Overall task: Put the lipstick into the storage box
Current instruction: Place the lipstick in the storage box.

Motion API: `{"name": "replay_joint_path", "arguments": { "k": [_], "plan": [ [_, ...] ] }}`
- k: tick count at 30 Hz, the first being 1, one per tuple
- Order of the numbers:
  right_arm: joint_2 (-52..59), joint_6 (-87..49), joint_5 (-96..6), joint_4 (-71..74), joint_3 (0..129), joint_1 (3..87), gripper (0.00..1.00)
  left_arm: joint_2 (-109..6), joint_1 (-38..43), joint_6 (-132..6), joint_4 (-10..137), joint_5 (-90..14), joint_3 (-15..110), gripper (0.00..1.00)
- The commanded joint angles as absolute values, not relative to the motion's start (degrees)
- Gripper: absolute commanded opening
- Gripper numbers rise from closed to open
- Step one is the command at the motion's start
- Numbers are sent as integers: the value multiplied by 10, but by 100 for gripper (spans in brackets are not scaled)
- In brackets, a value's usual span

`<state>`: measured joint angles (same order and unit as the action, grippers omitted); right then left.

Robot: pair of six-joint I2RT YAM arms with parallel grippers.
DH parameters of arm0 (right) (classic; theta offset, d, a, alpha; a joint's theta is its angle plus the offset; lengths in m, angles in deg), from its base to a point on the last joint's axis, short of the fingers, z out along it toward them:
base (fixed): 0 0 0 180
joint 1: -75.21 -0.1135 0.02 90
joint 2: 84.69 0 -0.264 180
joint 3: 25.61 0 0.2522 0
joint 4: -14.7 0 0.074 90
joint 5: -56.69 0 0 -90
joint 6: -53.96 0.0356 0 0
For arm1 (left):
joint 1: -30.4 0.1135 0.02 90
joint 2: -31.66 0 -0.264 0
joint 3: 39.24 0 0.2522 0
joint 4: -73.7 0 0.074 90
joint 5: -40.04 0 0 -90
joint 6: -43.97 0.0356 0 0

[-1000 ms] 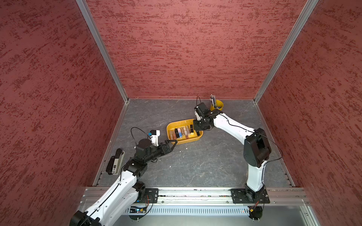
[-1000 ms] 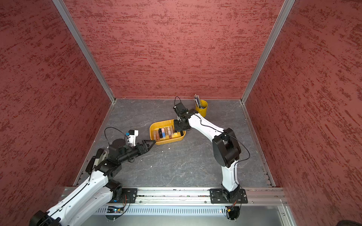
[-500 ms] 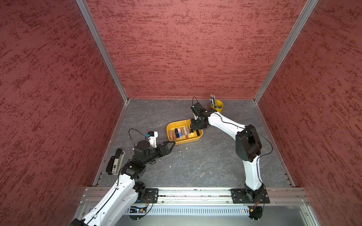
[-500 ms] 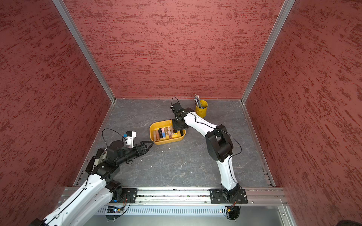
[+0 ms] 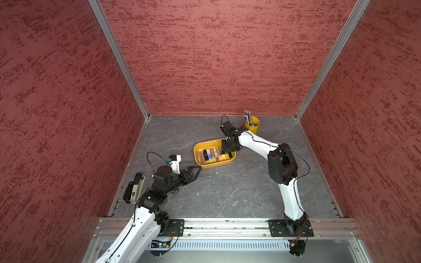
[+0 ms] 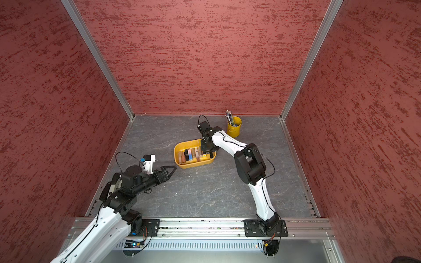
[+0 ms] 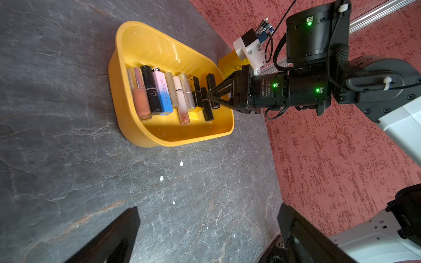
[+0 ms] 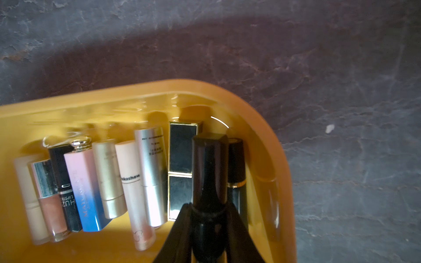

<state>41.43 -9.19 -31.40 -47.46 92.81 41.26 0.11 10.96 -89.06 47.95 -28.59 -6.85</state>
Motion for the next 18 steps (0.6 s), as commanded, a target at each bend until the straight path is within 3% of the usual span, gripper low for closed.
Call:
{"name": "replay_joint_path", "arguments": {
  "k": [1, 9, 18],
  "plan": [
    [430, -85, -298, -478, 946, 418, 24, 6, 116, -880, 470, -290, -77, 100],
    [450, -85, -309, -475, 957, 420, 26, 10, 120, -879, 464, -290, -77, 100],
    [444, -89, -315, -475, 956, 420, 40, 8, 124, -879, 466, -289, -78, 100]
  ]
}}
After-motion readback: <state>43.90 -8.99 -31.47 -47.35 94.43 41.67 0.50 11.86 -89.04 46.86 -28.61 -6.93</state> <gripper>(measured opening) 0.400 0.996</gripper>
